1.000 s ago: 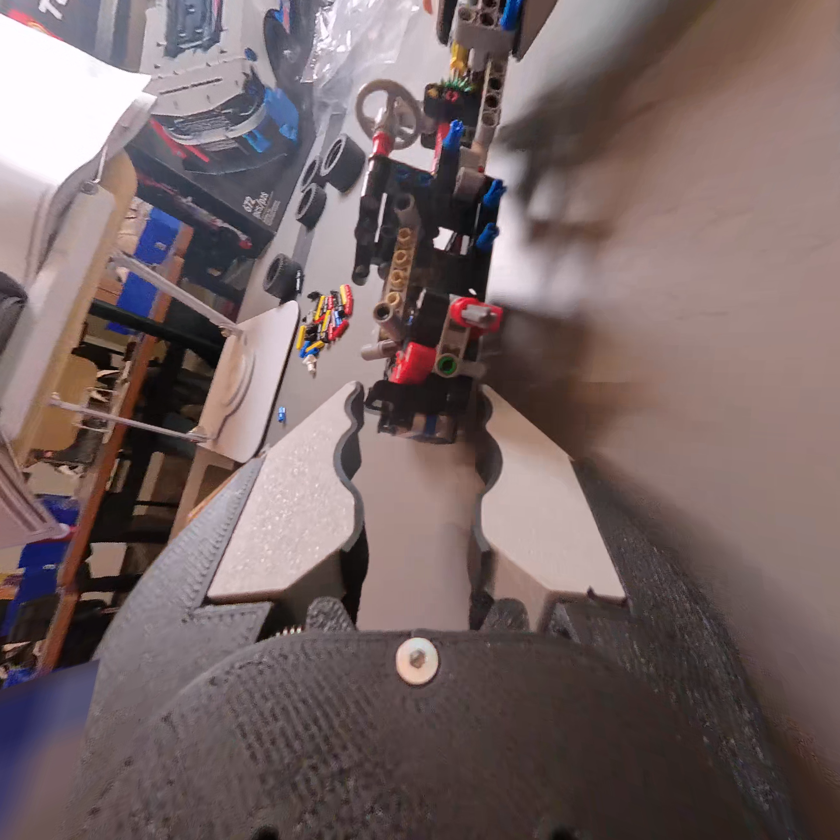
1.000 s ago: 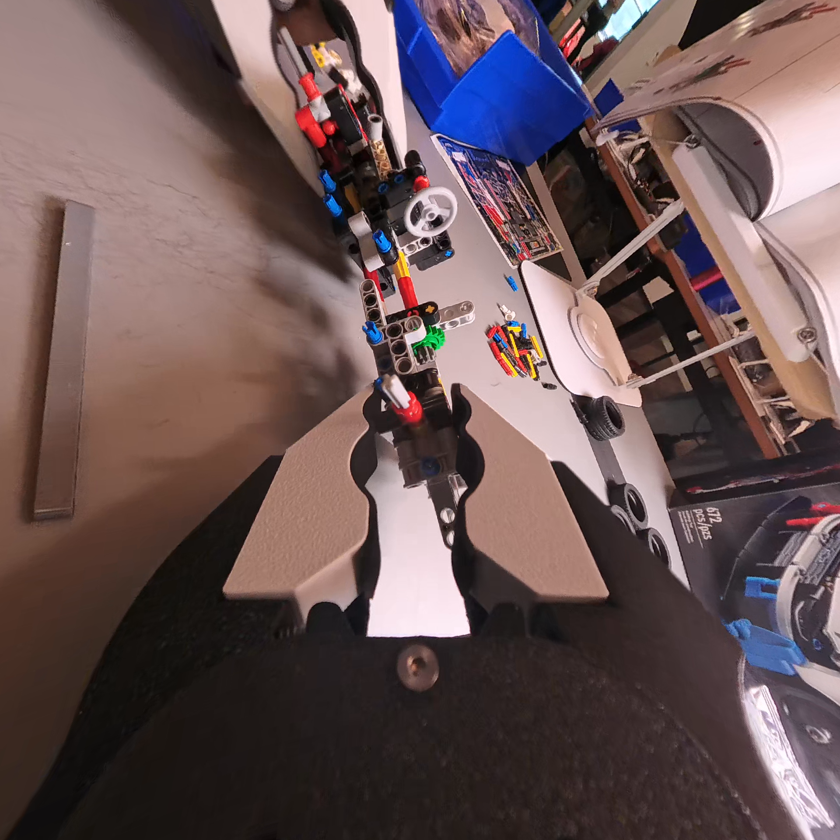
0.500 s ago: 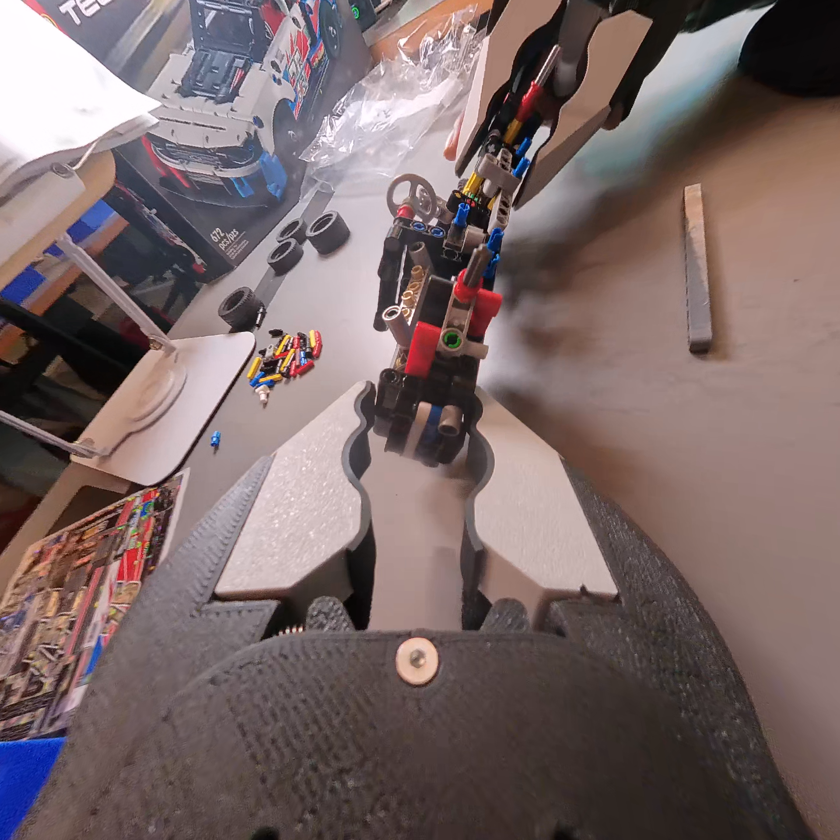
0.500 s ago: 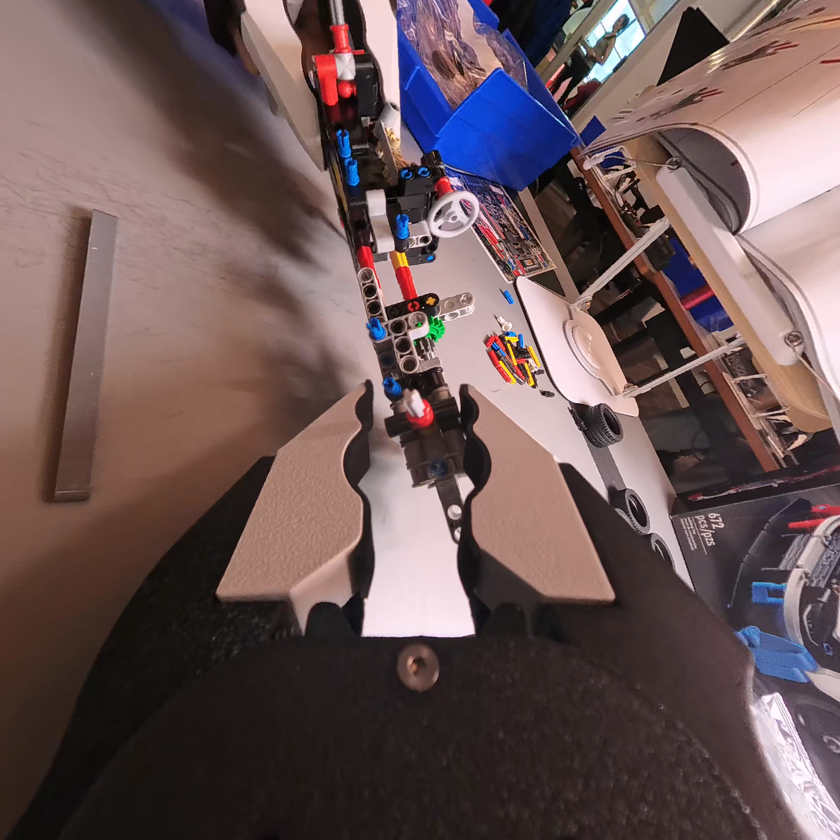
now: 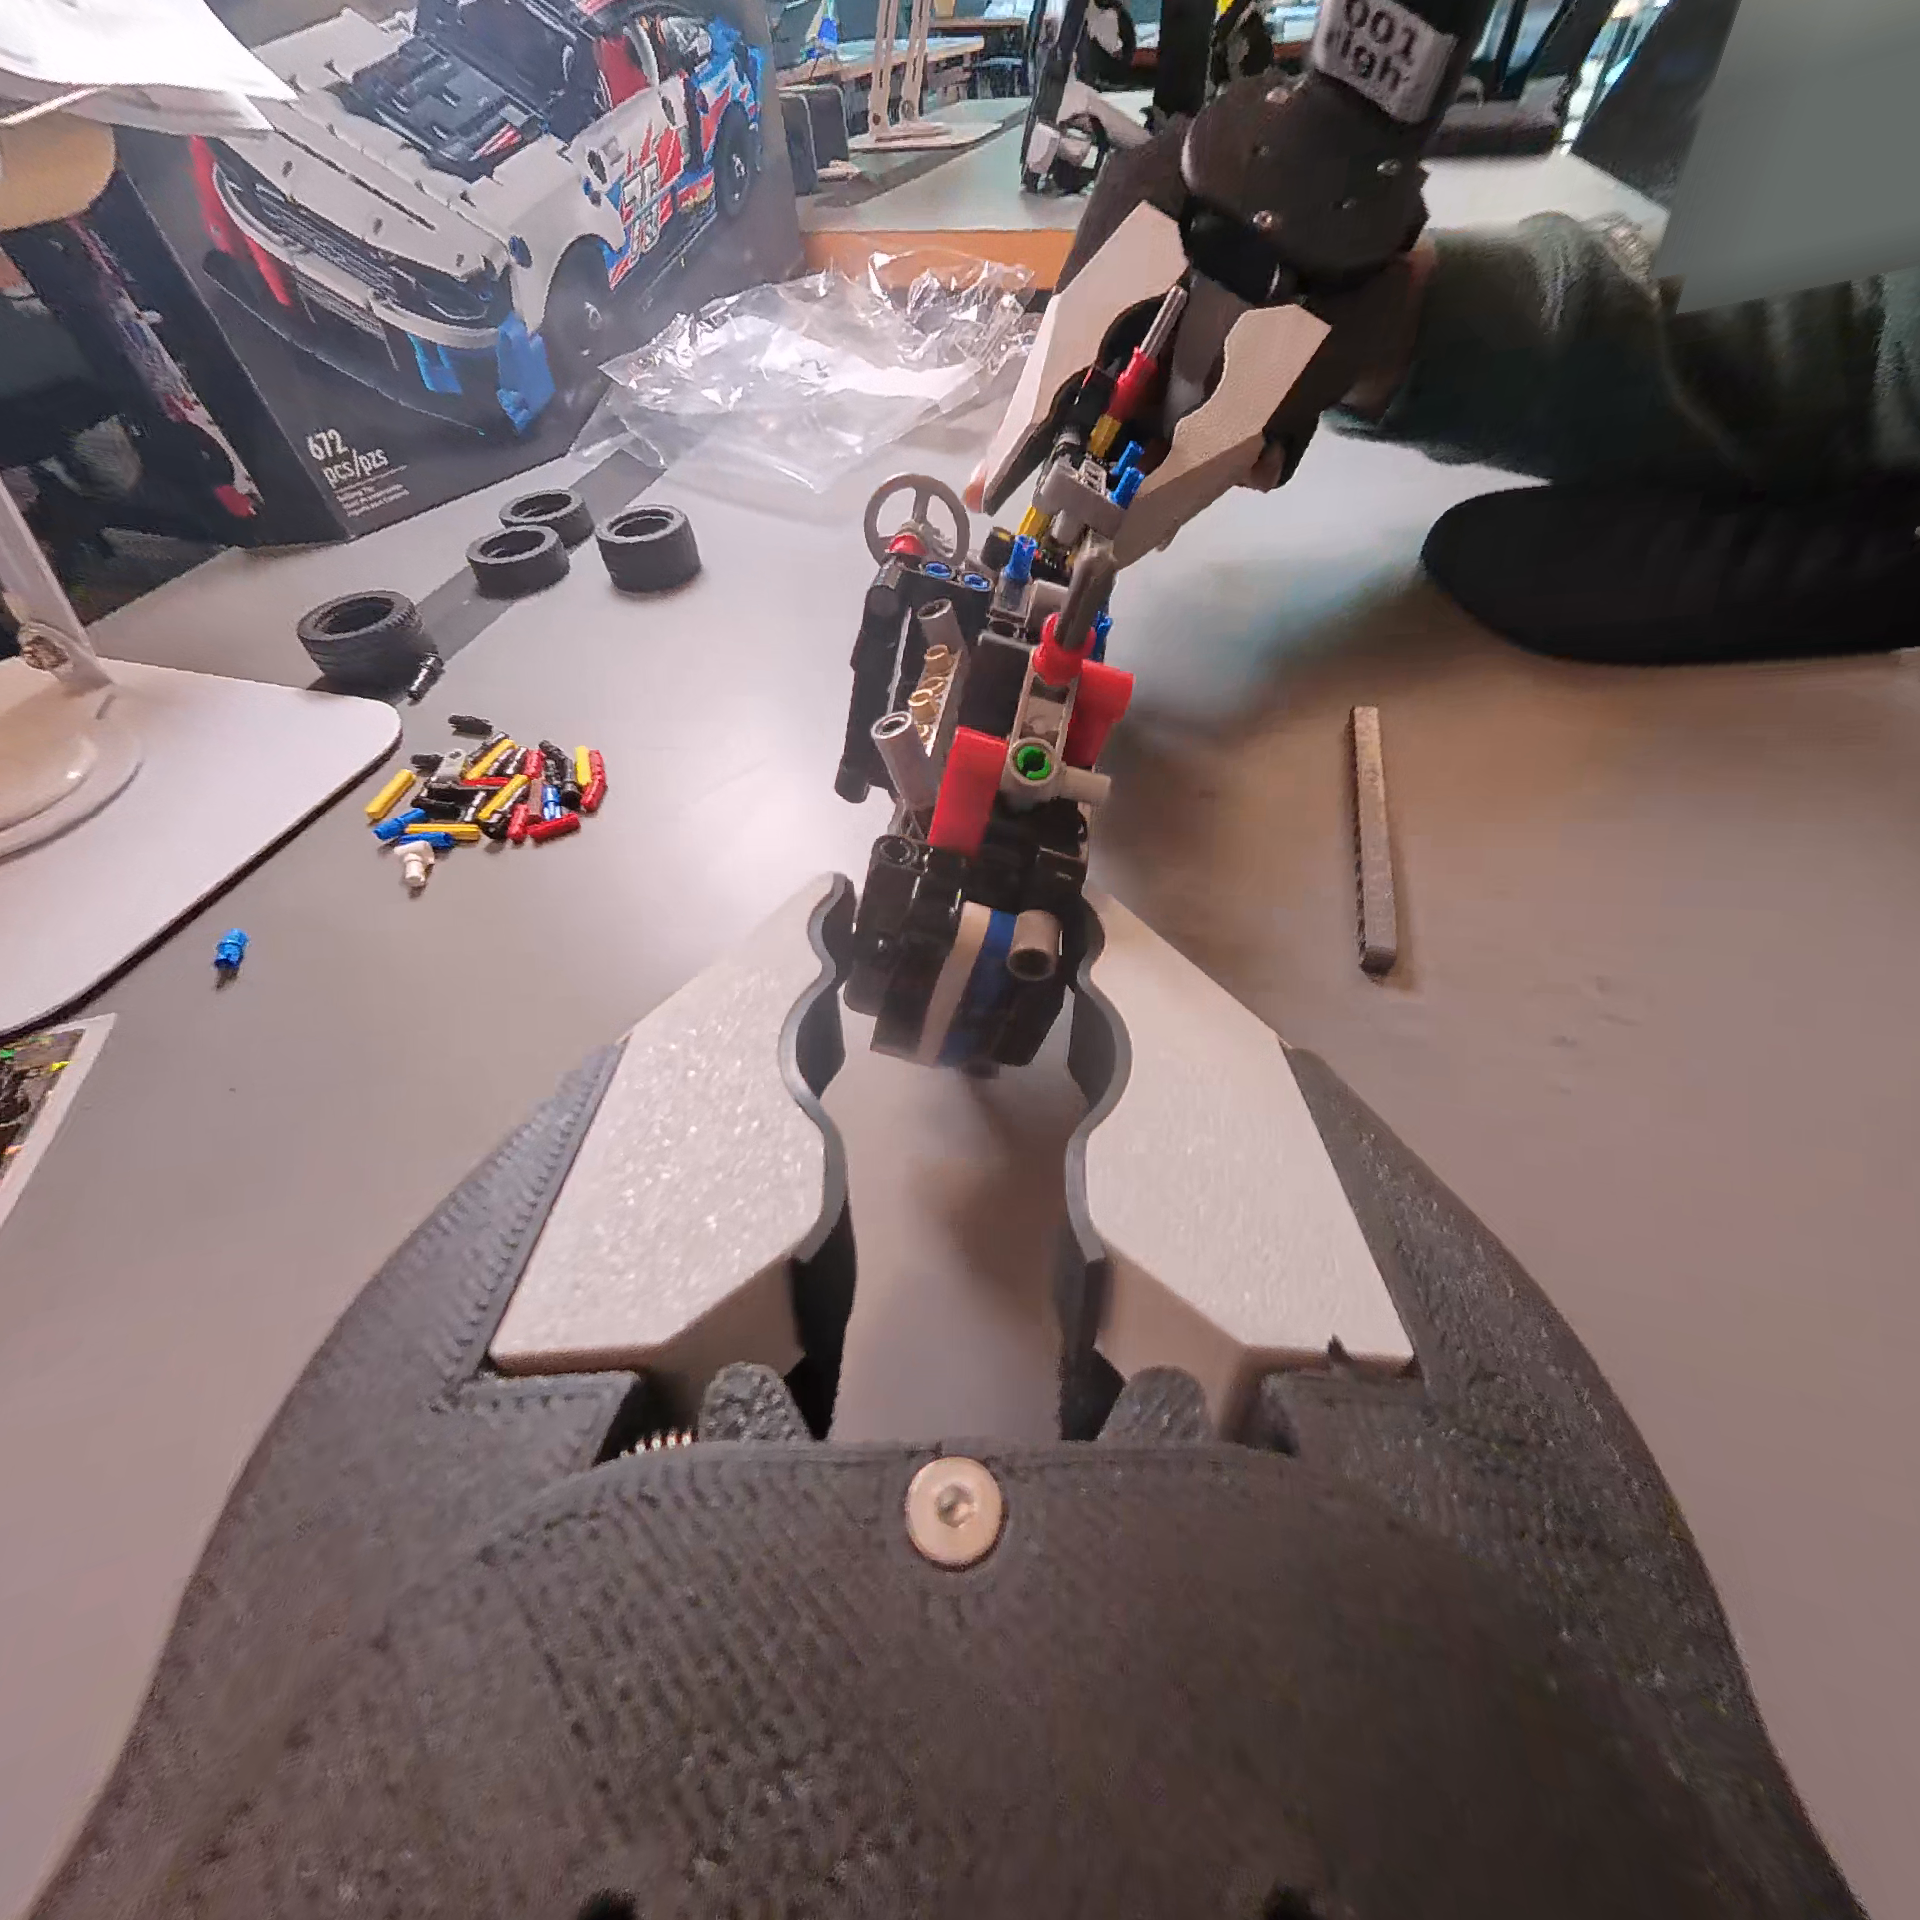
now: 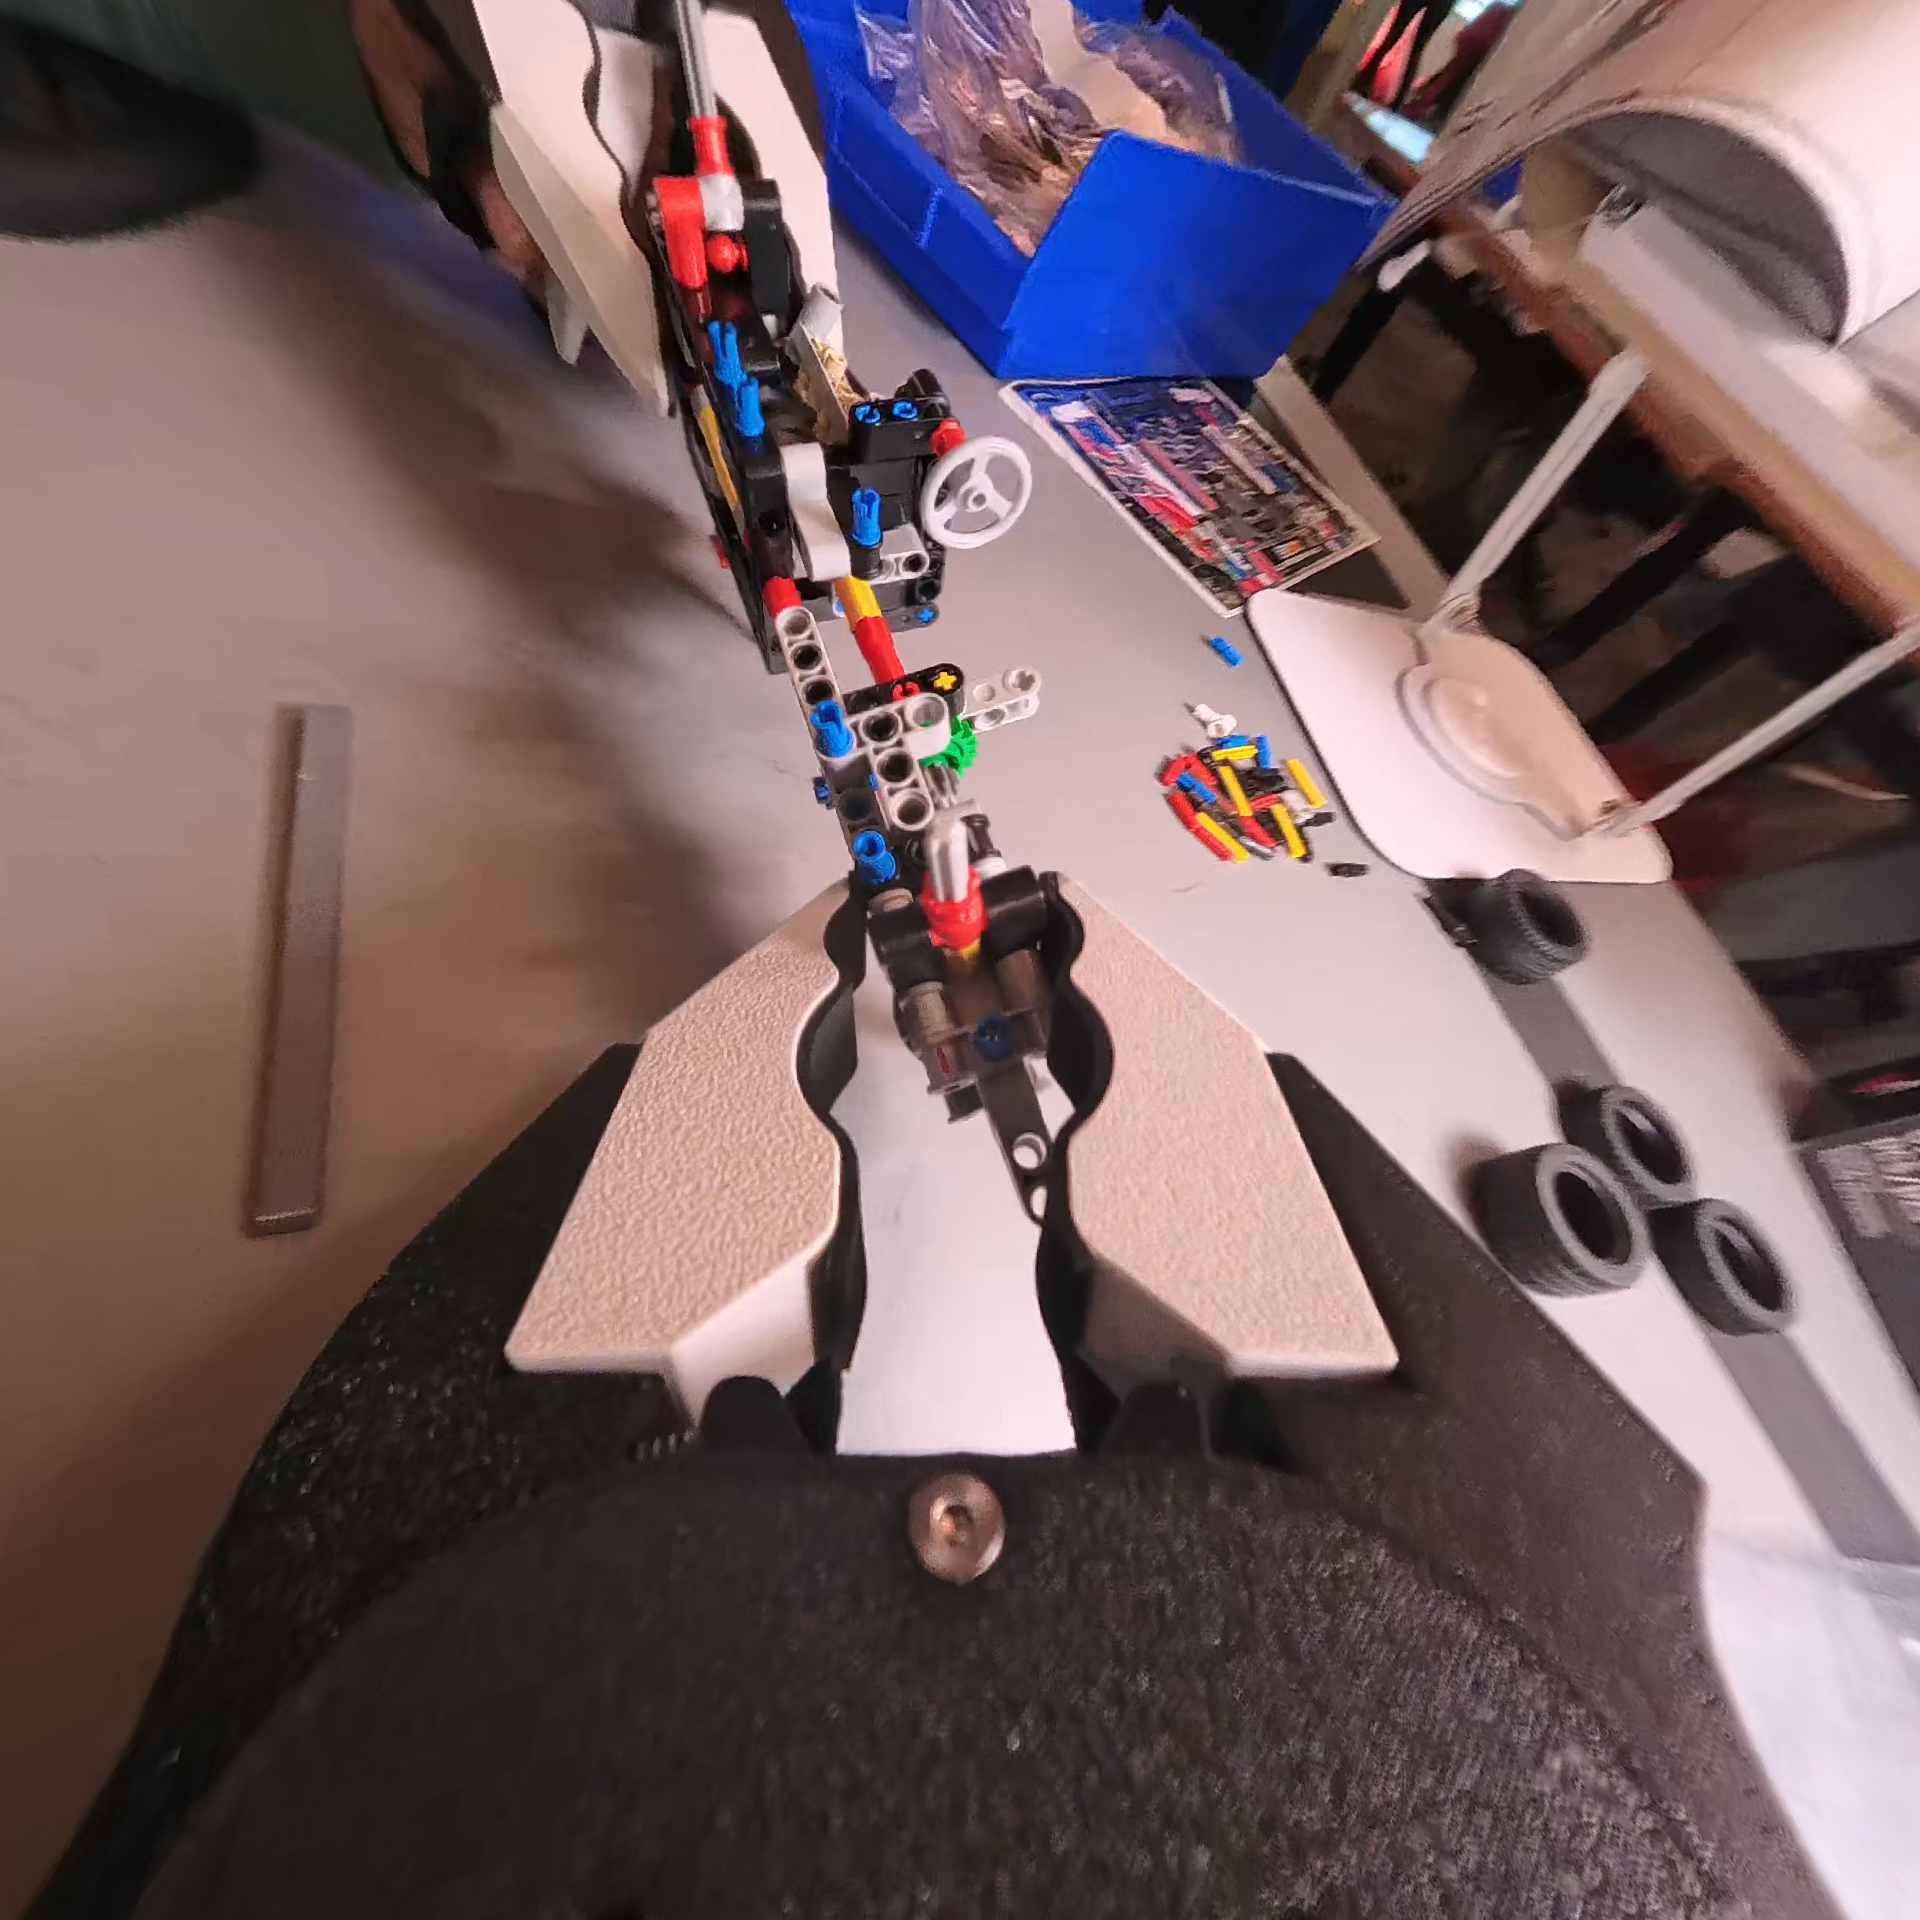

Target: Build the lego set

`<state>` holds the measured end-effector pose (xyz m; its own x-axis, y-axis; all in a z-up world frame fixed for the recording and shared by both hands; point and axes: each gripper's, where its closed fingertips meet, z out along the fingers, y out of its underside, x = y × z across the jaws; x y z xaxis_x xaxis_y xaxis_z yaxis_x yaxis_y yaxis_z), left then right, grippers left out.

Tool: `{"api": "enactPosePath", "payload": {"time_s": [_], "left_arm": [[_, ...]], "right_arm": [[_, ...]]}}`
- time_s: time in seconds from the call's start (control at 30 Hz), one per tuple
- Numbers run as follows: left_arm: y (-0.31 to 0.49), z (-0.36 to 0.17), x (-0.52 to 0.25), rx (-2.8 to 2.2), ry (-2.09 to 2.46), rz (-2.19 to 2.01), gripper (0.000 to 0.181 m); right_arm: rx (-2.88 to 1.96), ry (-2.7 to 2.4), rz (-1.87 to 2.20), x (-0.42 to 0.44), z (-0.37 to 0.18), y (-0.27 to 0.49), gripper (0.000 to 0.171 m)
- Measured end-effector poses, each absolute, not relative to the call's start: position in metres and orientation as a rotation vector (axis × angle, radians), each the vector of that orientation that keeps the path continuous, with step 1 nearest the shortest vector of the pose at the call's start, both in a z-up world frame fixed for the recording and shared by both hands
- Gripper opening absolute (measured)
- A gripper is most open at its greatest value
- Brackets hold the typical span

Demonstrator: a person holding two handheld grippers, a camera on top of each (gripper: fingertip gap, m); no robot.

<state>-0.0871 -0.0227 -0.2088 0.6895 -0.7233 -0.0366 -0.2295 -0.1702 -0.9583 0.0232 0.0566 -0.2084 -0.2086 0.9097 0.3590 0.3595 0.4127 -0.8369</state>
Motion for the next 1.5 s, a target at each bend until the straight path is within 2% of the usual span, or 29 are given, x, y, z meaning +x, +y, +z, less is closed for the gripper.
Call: {"api": "enactPosePath", "payload": {"time_s": [0.07, 0.2, 0.33, 0.37, 0.63, 0.9, 1.07, 1.2, 1.4, 1.5], "left_arm": [[-0.023, -0.207, -0.087, -1.718, 0.769, -0.541, 0.041], [-0.021, -0.217, -0.083, -1.758, 0.813, -0.537, 0.056], [-0.006, -0.223, -0.086, -1.792, 0.828, -0.414, 0.047], [-0.003, -0.223, -0.086, -1.802, 0.819, -0.399, 0.038], [-0.004, -0.225, -0.085, -1.919, 0.713, -0.599, 0.036], [-0.009, -0.224, -0.082, -1.911, 0.717, -0.607, 0.037], [-0.013, -0.223, -0.082, -1.875, 0.749, -0.511, 0.036], [-0.016, -0.223, -0.08, -1.835, 0.803, -0.357, 0.036], [-0.018, -0.225, -0.073, -1.783, 0.882, -0.176, 0.037], [-0.019, -0.225, -0.072, -1.775, 0.89, -0.142, 0.037]], "right_arm": [[-1.14, -1.802, 0.851, 0.023, -0.207, 0.055, 0.031], [-1.201, -1.869, 0.999, 0.02, -0.202, 0.056, 0.03], [-1.299, -1.939, 1.142, 0.015, -0.198, 0.058, 0.026], [-1.323, -1.951, 1.169, 0.014, -0.198, 0.059, 0.026], [-1.411, -1.912, 1.264, 0.012, -0.198, 0.061, 0.028], [-1.375, -1.791, 1.161, 0.022, -0.179, 0.063, 0.032], [-1.299, -1.632, 0.87, 0.038, -0.161, 0.069, 0.033], [-1.227, -1.562, 0.661, 0.047, -0.161, 0.049, 0.024], [-1.28, -1.497, 0.705, 0.03, -0.18, 0.007, 0.012], [-1.302, -1.452, 0.658, 0.025, -0.185, 0.005, 0.0]]}}
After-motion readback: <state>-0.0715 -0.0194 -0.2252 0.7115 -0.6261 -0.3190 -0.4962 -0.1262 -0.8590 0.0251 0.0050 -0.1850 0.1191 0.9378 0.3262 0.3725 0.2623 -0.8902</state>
